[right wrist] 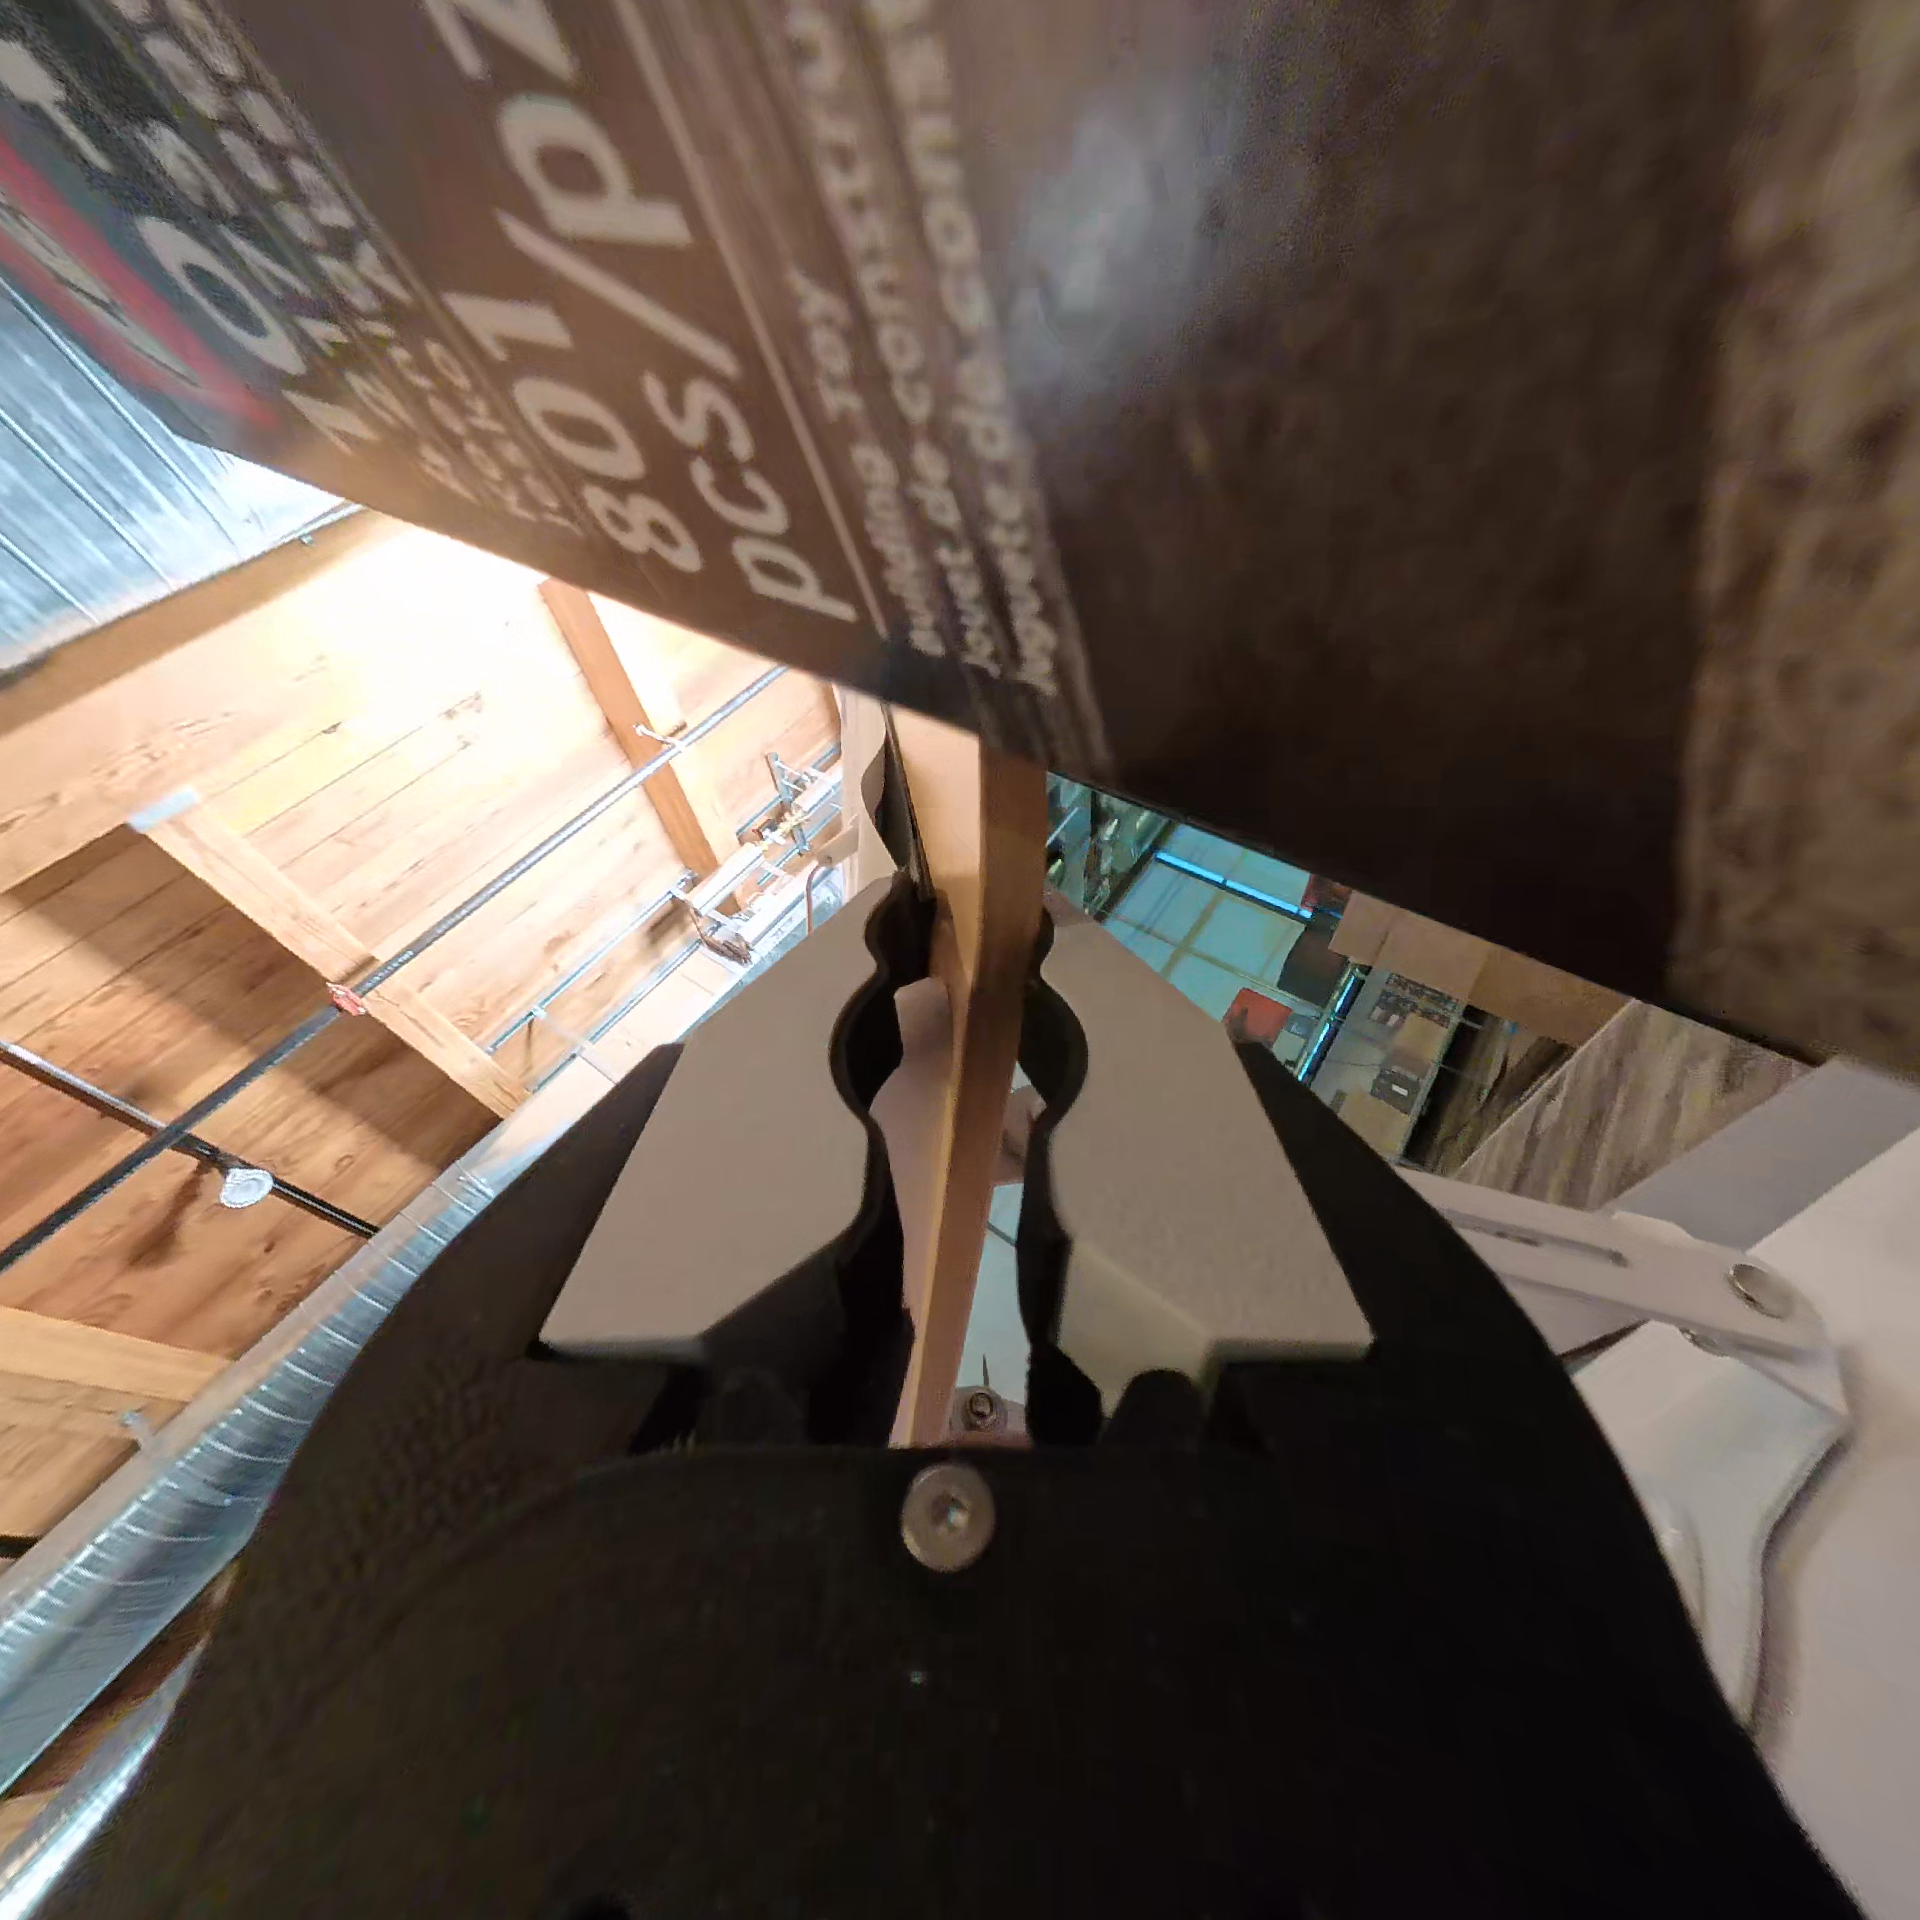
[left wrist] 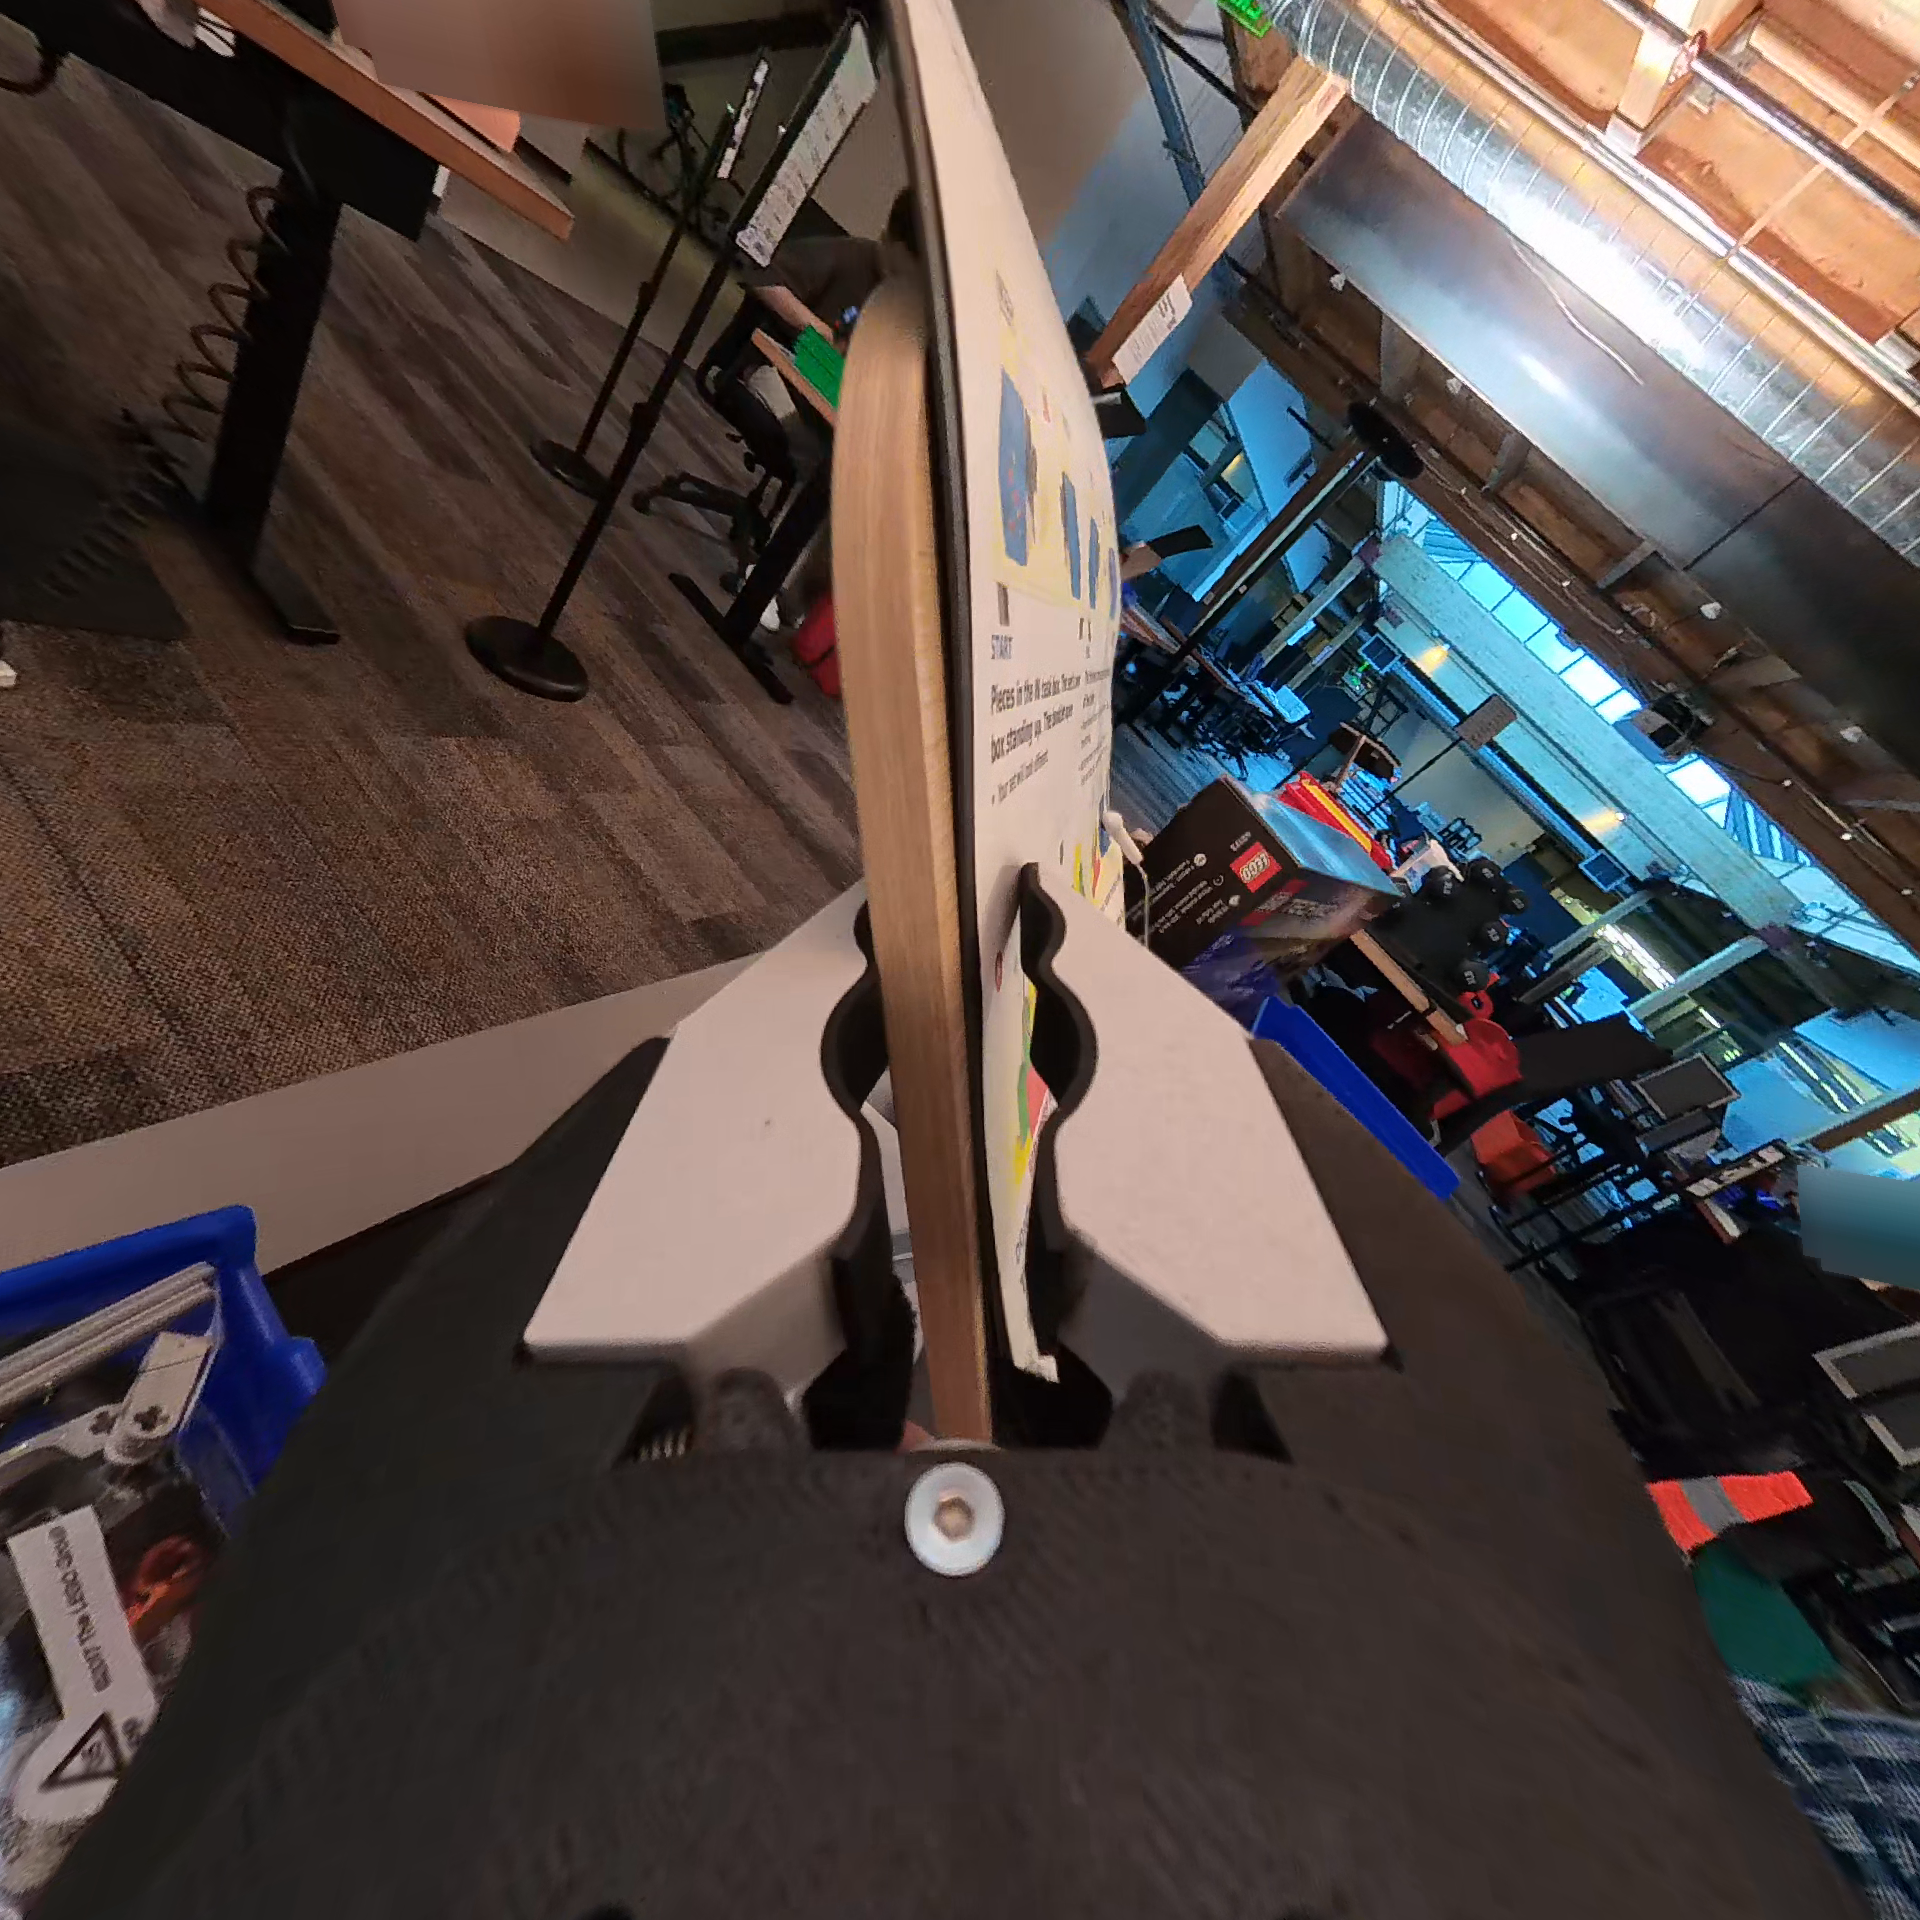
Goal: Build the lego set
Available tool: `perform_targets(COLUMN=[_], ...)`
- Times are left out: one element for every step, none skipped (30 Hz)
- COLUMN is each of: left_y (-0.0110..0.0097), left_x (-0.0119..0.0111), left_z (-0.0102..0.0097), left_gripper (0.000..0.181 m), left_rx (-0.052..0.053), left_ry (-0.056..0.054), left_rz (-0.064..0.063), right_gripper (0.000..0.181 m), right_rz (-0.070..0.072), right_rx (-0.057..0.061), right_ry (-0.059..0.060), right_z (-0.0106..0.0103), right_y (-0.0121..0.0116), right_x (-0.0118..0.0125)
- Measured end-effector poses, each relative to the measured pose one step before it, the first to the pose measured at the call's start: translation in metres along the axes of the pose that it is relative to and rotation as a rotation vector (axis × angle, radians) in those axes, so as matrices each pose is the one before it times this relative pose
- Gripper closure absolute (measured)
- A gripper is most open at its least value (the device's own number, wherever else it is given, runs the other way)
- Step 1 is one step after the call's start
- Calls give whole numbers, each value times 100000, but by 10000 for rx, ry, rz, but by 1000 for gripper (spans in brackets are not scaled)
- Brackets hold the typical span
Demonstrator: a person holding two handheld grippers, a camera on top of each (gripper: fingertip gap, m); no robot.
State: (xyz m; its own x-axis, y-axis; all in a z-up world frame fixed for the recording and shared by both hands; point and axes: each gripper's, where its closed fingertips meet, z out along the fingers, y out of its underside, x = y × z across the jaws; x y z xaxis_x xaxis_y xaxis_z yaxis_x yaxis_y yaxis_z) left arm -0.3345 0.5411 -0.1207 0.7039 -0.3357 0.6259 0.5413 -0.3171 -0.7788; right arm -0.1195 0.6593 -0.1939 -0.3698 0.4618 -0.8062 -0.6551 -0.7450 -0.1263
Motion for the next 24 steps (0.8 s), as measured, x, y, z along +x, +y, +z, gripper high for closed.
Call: perform_targets(left_y=[239, 95, 92, 156, 181, 143, 83, 101, 109, 125, 196, 265, 334, 301, 330, 366, 444, 391, 416, 301, 321, 293, 294, 254], left_x=[101, 275, 270, 264, 322, 263, 338, 327, 296, 380, 461, 490, 380, 460, 443, 374, 358, 414, 332, 224, 303, 324, 301, 299], left_z=[97, 98, 77, 99, 81, 70, 29, -10, -38, -42, -38, -45, -39, -28, -24, -18, 22, 21, 3, -83, -140, -134, -117, -121], left_gripper=[162, 163, 163, 163, 163, 163, 163, 164, 164, 164, 165, 166, 166, 166, 167, 166, 166, 166, 165, 164, 164, 165, 165, 165], left_rx=[-125, 1, -4, -72, -82, -41, -6, -21, -23, -22, -31, -67, -102, -63, -78, -97, -124, -72, -109, -26, -12, 47, 29, 31], left_ry=[71, 171, 131, 77, 118, 119, 178, 166, 120, 170, 212, 203, 127, 207, 232, 178, 165, 141, 46, -28, 53, 63, 48, 39], left_rz=[15, -29, -33, 19, 37, -5, -39, -30, -28, -16, 6, 21, 62, 38, 15, 20, -49, -28, 30, -8, -43, -1, 5, -7], right_gripper=[168, 169, 169, 169, 169, 169, 170, 170, 170, 170, 171, 171, 171, 171, 171, 171, 171, 170, 170, 169, 170, 169, 170, 170], right_rz=[-13, 12, -55, -17, -30, -34, -42, -16, -19, -13, 20, 10, 15, -19, -6, -8, 4, 43, 76, 31, -18, 44, 18, -59], right_rx=[120, 67, 13, 53, 89, 42, 22, 1, -6, 13, 62, 106, 89, 82, 66, 40, 28, 25, 60, 0, -26, 15, -20, -62], right_ry=[-6, -49, 1, 11, 13, -67, -45, -14, -12, -27, -17, -28, -99, -90, -55, -81, -3, 33, -21, -122, -28, 7, -24, -9], right_z=[-454, -459, -461, -488, -532, -571, -540, -521, -551, -565, -617, -647, -676, -717, -733, -732, -743, -703, -666, -526, -395, -344, -311, -293], right_y=[-32, -26, 12, -12, -7, 61, 101, 151, 189, 195, 181, 156, 180, 207, 217, 223, 168, 173, 170, 218, 181, 118, 98, 104], right_x=[-257, -364, -381, -390, -447, -537, -526, -521, -530, -542, -564, -575, -615, -594, -540, -535, -410, -328, -352, -462, -396, -361, -343, -290])
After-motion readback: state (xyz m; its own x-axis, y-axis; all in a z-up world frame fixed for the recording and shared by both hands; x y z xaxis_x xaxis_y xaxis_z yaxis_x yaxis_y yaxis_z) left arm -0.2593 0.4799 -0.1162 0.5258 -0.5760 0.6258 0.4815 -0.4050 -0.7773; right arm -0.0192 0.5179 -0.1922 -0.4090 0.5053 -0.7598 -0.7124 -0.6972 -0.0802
